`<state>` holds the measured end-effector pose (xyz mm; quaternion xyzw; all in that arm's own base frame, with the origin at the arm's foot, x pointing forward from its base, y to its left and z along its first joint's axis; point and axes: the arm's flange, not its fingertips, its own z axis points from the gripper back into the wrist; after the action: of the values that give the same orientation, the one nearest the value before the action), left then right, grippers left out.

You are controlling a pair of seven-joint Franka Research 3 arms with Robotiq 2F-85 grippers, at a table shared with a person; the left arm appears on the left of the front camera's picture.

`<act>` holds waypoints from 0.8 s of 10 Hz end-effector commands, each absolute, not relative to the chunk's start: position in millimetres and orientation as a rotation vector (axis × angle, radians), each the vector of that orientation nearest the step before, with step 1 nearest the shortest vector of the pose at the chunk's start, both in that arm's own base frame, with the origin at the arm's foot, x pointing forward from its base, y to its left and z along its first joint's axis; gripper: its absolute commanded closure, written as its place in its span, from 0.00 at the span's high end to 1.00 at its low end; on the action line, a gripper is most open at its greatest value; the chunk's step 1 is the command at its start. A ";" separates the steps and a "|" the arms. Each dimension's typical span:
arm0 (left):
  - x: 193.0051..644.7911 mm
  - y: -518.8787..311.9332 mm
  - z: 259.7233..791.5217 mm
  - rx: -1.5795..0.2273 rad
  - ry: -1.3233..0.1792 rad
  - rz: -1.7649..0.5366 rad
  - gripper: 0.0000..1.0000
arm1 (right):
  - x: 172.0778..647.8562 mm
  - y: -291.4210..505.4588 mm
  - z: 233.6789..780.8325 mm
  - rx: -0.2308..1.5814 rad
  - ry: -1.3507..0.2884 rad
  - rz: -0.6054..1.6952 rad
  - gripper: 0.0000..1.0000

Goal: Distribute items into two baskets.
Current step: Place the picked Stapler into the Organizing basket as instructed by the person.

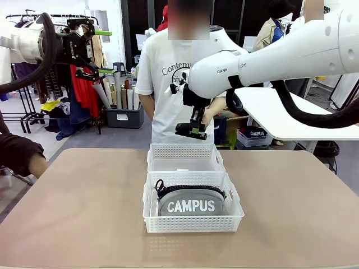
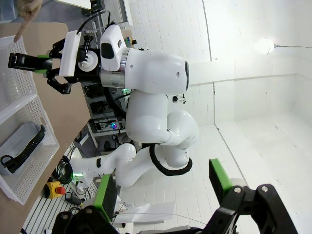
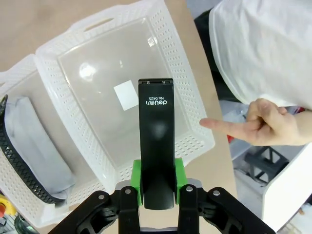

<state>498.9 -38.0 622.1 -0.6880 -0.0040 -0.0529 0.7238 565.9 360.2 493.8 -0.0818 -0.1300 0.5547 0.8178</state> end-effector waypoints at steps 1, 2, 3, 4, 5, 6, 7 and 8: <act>497.4 -37.1 623.3 -1.520 -0.012 -0.116 1.00 | 567.8 359.2 498.8 -0.189 -0.287 1.184 0.00; 497.4 -37.1 623.3 -1.520 -0.012 -0.116 1.00 | 567.8 359.2 498.8 -0.189 -0.287 1.184 0.00; 497.4 -37.1 623.3 -1.520 -0.012 -0.116 1.00 | 567.8 359.2 498.8 -0.189 -0.287 1.184 0.00; 497.4 -37.1 623.3 -1.520 -0.012 -0.116 1.00 | 567.8 359.2 498.8 -0.189 -0.287 1.184 0.00; 497.4 -37.1 623.3 -1.520 -0.012 -0.116 1.00 | 567.8 359.2 498.8 -0.189 -0.287 1.184 0.00; 497.4 -37.1 623.3 -1.520 -0.012 -0.116 1.00 | 566.8 360.3 494.8 -0.177 -0.280 1.182 0.00; 497.4 -37.1 623.3 -1.520 -0.012 -0.116 1.00 | 575.4 368.1 485.5 -0.153 -0.229 1.249 0.00; 497.4 -37.1 623.3 -1.520 -0.012 -0.116 1.00 | 579.7 378.1 475.2 -0.164 -0.207 1.306 0.00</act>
<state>498.9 -38.1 622.1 -0.6880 -0.0040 -0.0529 0.7238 568.9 367.3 476.5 -0.0789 -0.1110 0.5735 0.8078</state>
